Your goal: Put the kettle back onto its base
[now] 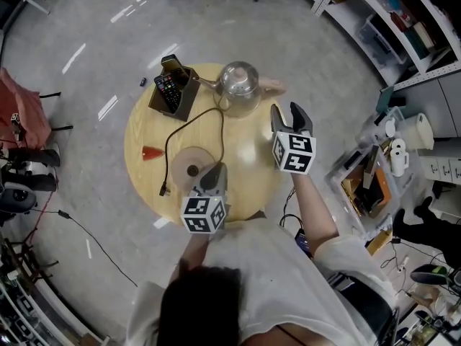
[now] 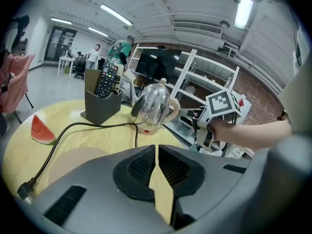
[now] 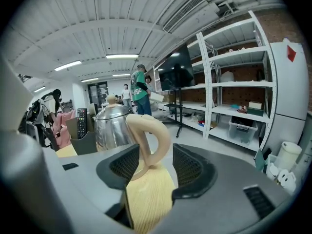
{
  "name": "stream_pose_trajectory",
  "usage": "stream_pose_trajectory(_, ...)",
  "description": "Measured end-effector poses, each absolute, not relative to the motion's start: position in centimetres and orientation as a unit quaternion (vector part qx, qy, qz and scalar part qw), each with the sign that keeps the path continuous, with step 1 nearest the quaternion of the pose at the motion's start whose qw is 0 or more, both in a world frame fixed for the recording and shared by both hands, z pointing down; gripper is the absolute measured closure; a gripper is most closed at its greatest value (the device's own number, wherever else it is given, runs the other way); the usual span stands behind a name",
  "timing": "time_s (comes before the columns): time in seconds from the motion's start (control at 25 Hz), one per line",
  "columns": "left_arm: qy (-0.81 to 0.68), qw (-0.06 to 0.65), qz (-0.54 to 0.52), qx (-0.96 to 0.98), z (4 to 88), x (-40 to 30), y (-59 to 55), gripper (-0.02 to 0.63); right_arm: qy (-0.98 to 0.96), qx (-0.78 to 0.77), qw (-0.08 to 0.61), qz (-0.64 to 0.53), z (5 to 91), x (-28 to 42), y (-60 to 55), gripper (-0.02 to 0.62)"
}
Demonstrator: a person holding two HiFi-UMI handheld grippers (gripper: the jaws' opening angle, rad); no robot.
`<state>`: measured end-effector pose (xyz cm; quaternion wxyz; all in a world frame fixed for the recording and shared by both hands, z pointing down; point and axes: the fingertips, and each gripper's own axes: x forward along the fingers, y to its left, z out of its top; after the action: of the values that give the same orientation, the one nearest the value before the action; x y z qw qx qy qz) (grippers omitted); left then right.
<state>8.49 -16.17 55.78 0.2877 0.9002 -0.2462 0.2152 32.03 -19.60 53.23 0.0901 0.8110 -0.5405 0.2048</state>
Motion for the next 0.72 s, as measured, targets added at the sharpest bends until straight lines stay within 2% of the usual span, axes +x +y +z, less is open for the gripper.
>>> stream_pose_trajectory(0.72, -0.277, 0.289, 0.211, 0.892, 56.4, 7.6, -17.8, 0.568, -0.521, 0.818, 0.108, 0.216, 55.8, 34.5, -21.8, 0.390)
